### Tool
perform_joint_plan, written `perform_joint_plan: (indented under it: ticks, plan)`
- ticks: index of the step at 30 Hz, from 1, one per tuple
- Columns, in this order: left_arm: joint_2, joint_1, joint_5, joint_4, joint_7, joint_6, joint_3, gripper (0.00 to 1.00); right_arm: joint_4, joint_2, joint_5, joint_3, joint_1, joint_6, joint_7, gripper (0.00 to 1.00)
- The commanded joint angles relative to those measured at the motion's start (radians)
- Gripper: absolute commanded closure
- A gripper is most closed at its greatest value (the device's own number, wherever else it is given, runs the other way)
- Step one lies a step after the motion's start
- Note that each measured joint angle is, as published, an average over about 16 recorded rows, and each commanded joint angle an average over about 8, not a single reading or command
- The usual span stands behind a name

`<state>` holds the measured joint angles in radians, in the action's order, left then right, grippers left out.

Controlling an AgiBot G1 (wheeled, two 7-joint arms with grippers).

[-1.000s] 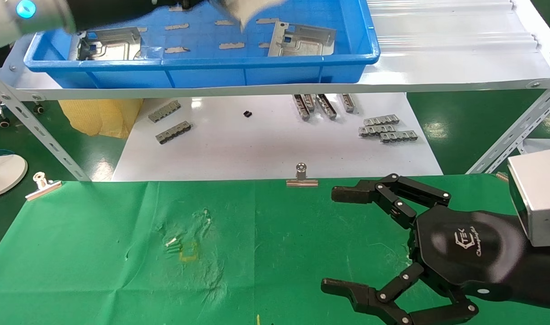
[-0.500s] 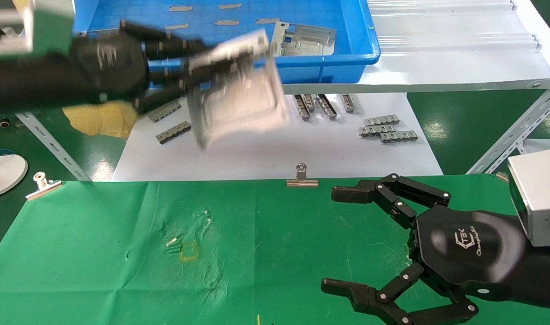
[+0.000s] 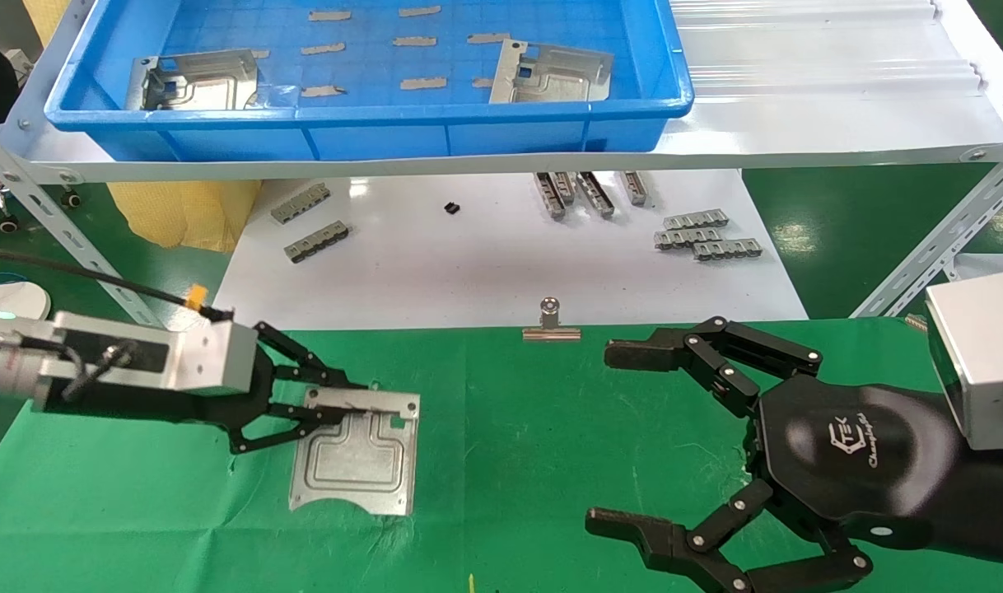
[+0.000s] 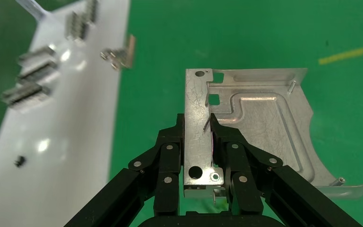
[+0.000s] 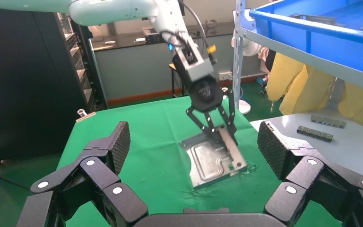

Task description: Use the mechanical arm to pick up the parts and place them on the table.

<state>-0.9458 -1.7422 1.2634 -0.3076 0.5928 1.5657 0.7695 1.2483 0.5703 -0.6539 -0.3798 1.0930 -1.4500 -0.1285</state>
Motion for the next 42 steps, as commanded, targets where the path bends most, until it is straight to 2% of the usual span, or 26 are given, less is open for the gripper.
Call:
perform_joint_plan:
  ticks: [1,7,9,19,33,42]
  plan:
    - [-0.011,0.006,0.023,0.033,0.032,-0.006,0.025,0.93,0.0,0.0,0.0,0.0,0.0,0.0,0.0,0.0]
    - [-0.035,0.011,0.039,0.125,0.125,-0.046,0.035,0.18,0.0,0.0,0.0,0.0,0.0,0.0,0.0,0.0]
    - [-0.044,0.011,0.043,0.148,0.151,-0.06,0.037,0.0,0.0,0.0,0.0,0.0,0.0,0.0,0.0,0.0]
    - [-0.067,-0.009,0.056,0.227,0.192,-0.037,0.045,0.0,0.0,0.0,0.0,0.0,0.0,0.0,0.0,0.0]
    - [-0.02,0.051,-0.094,0.291,0.074,0.036,-0.049,0.0,0.0,0.0,0.0,0.0,0.0,0.0,0.0,0.0]
    - [-0.017,0.057,-0.102,0.289,0.073,0.038,-0.053,0.0,0.0,0.0,0.0,0.0,0.0,0.0,0.0,0.0]
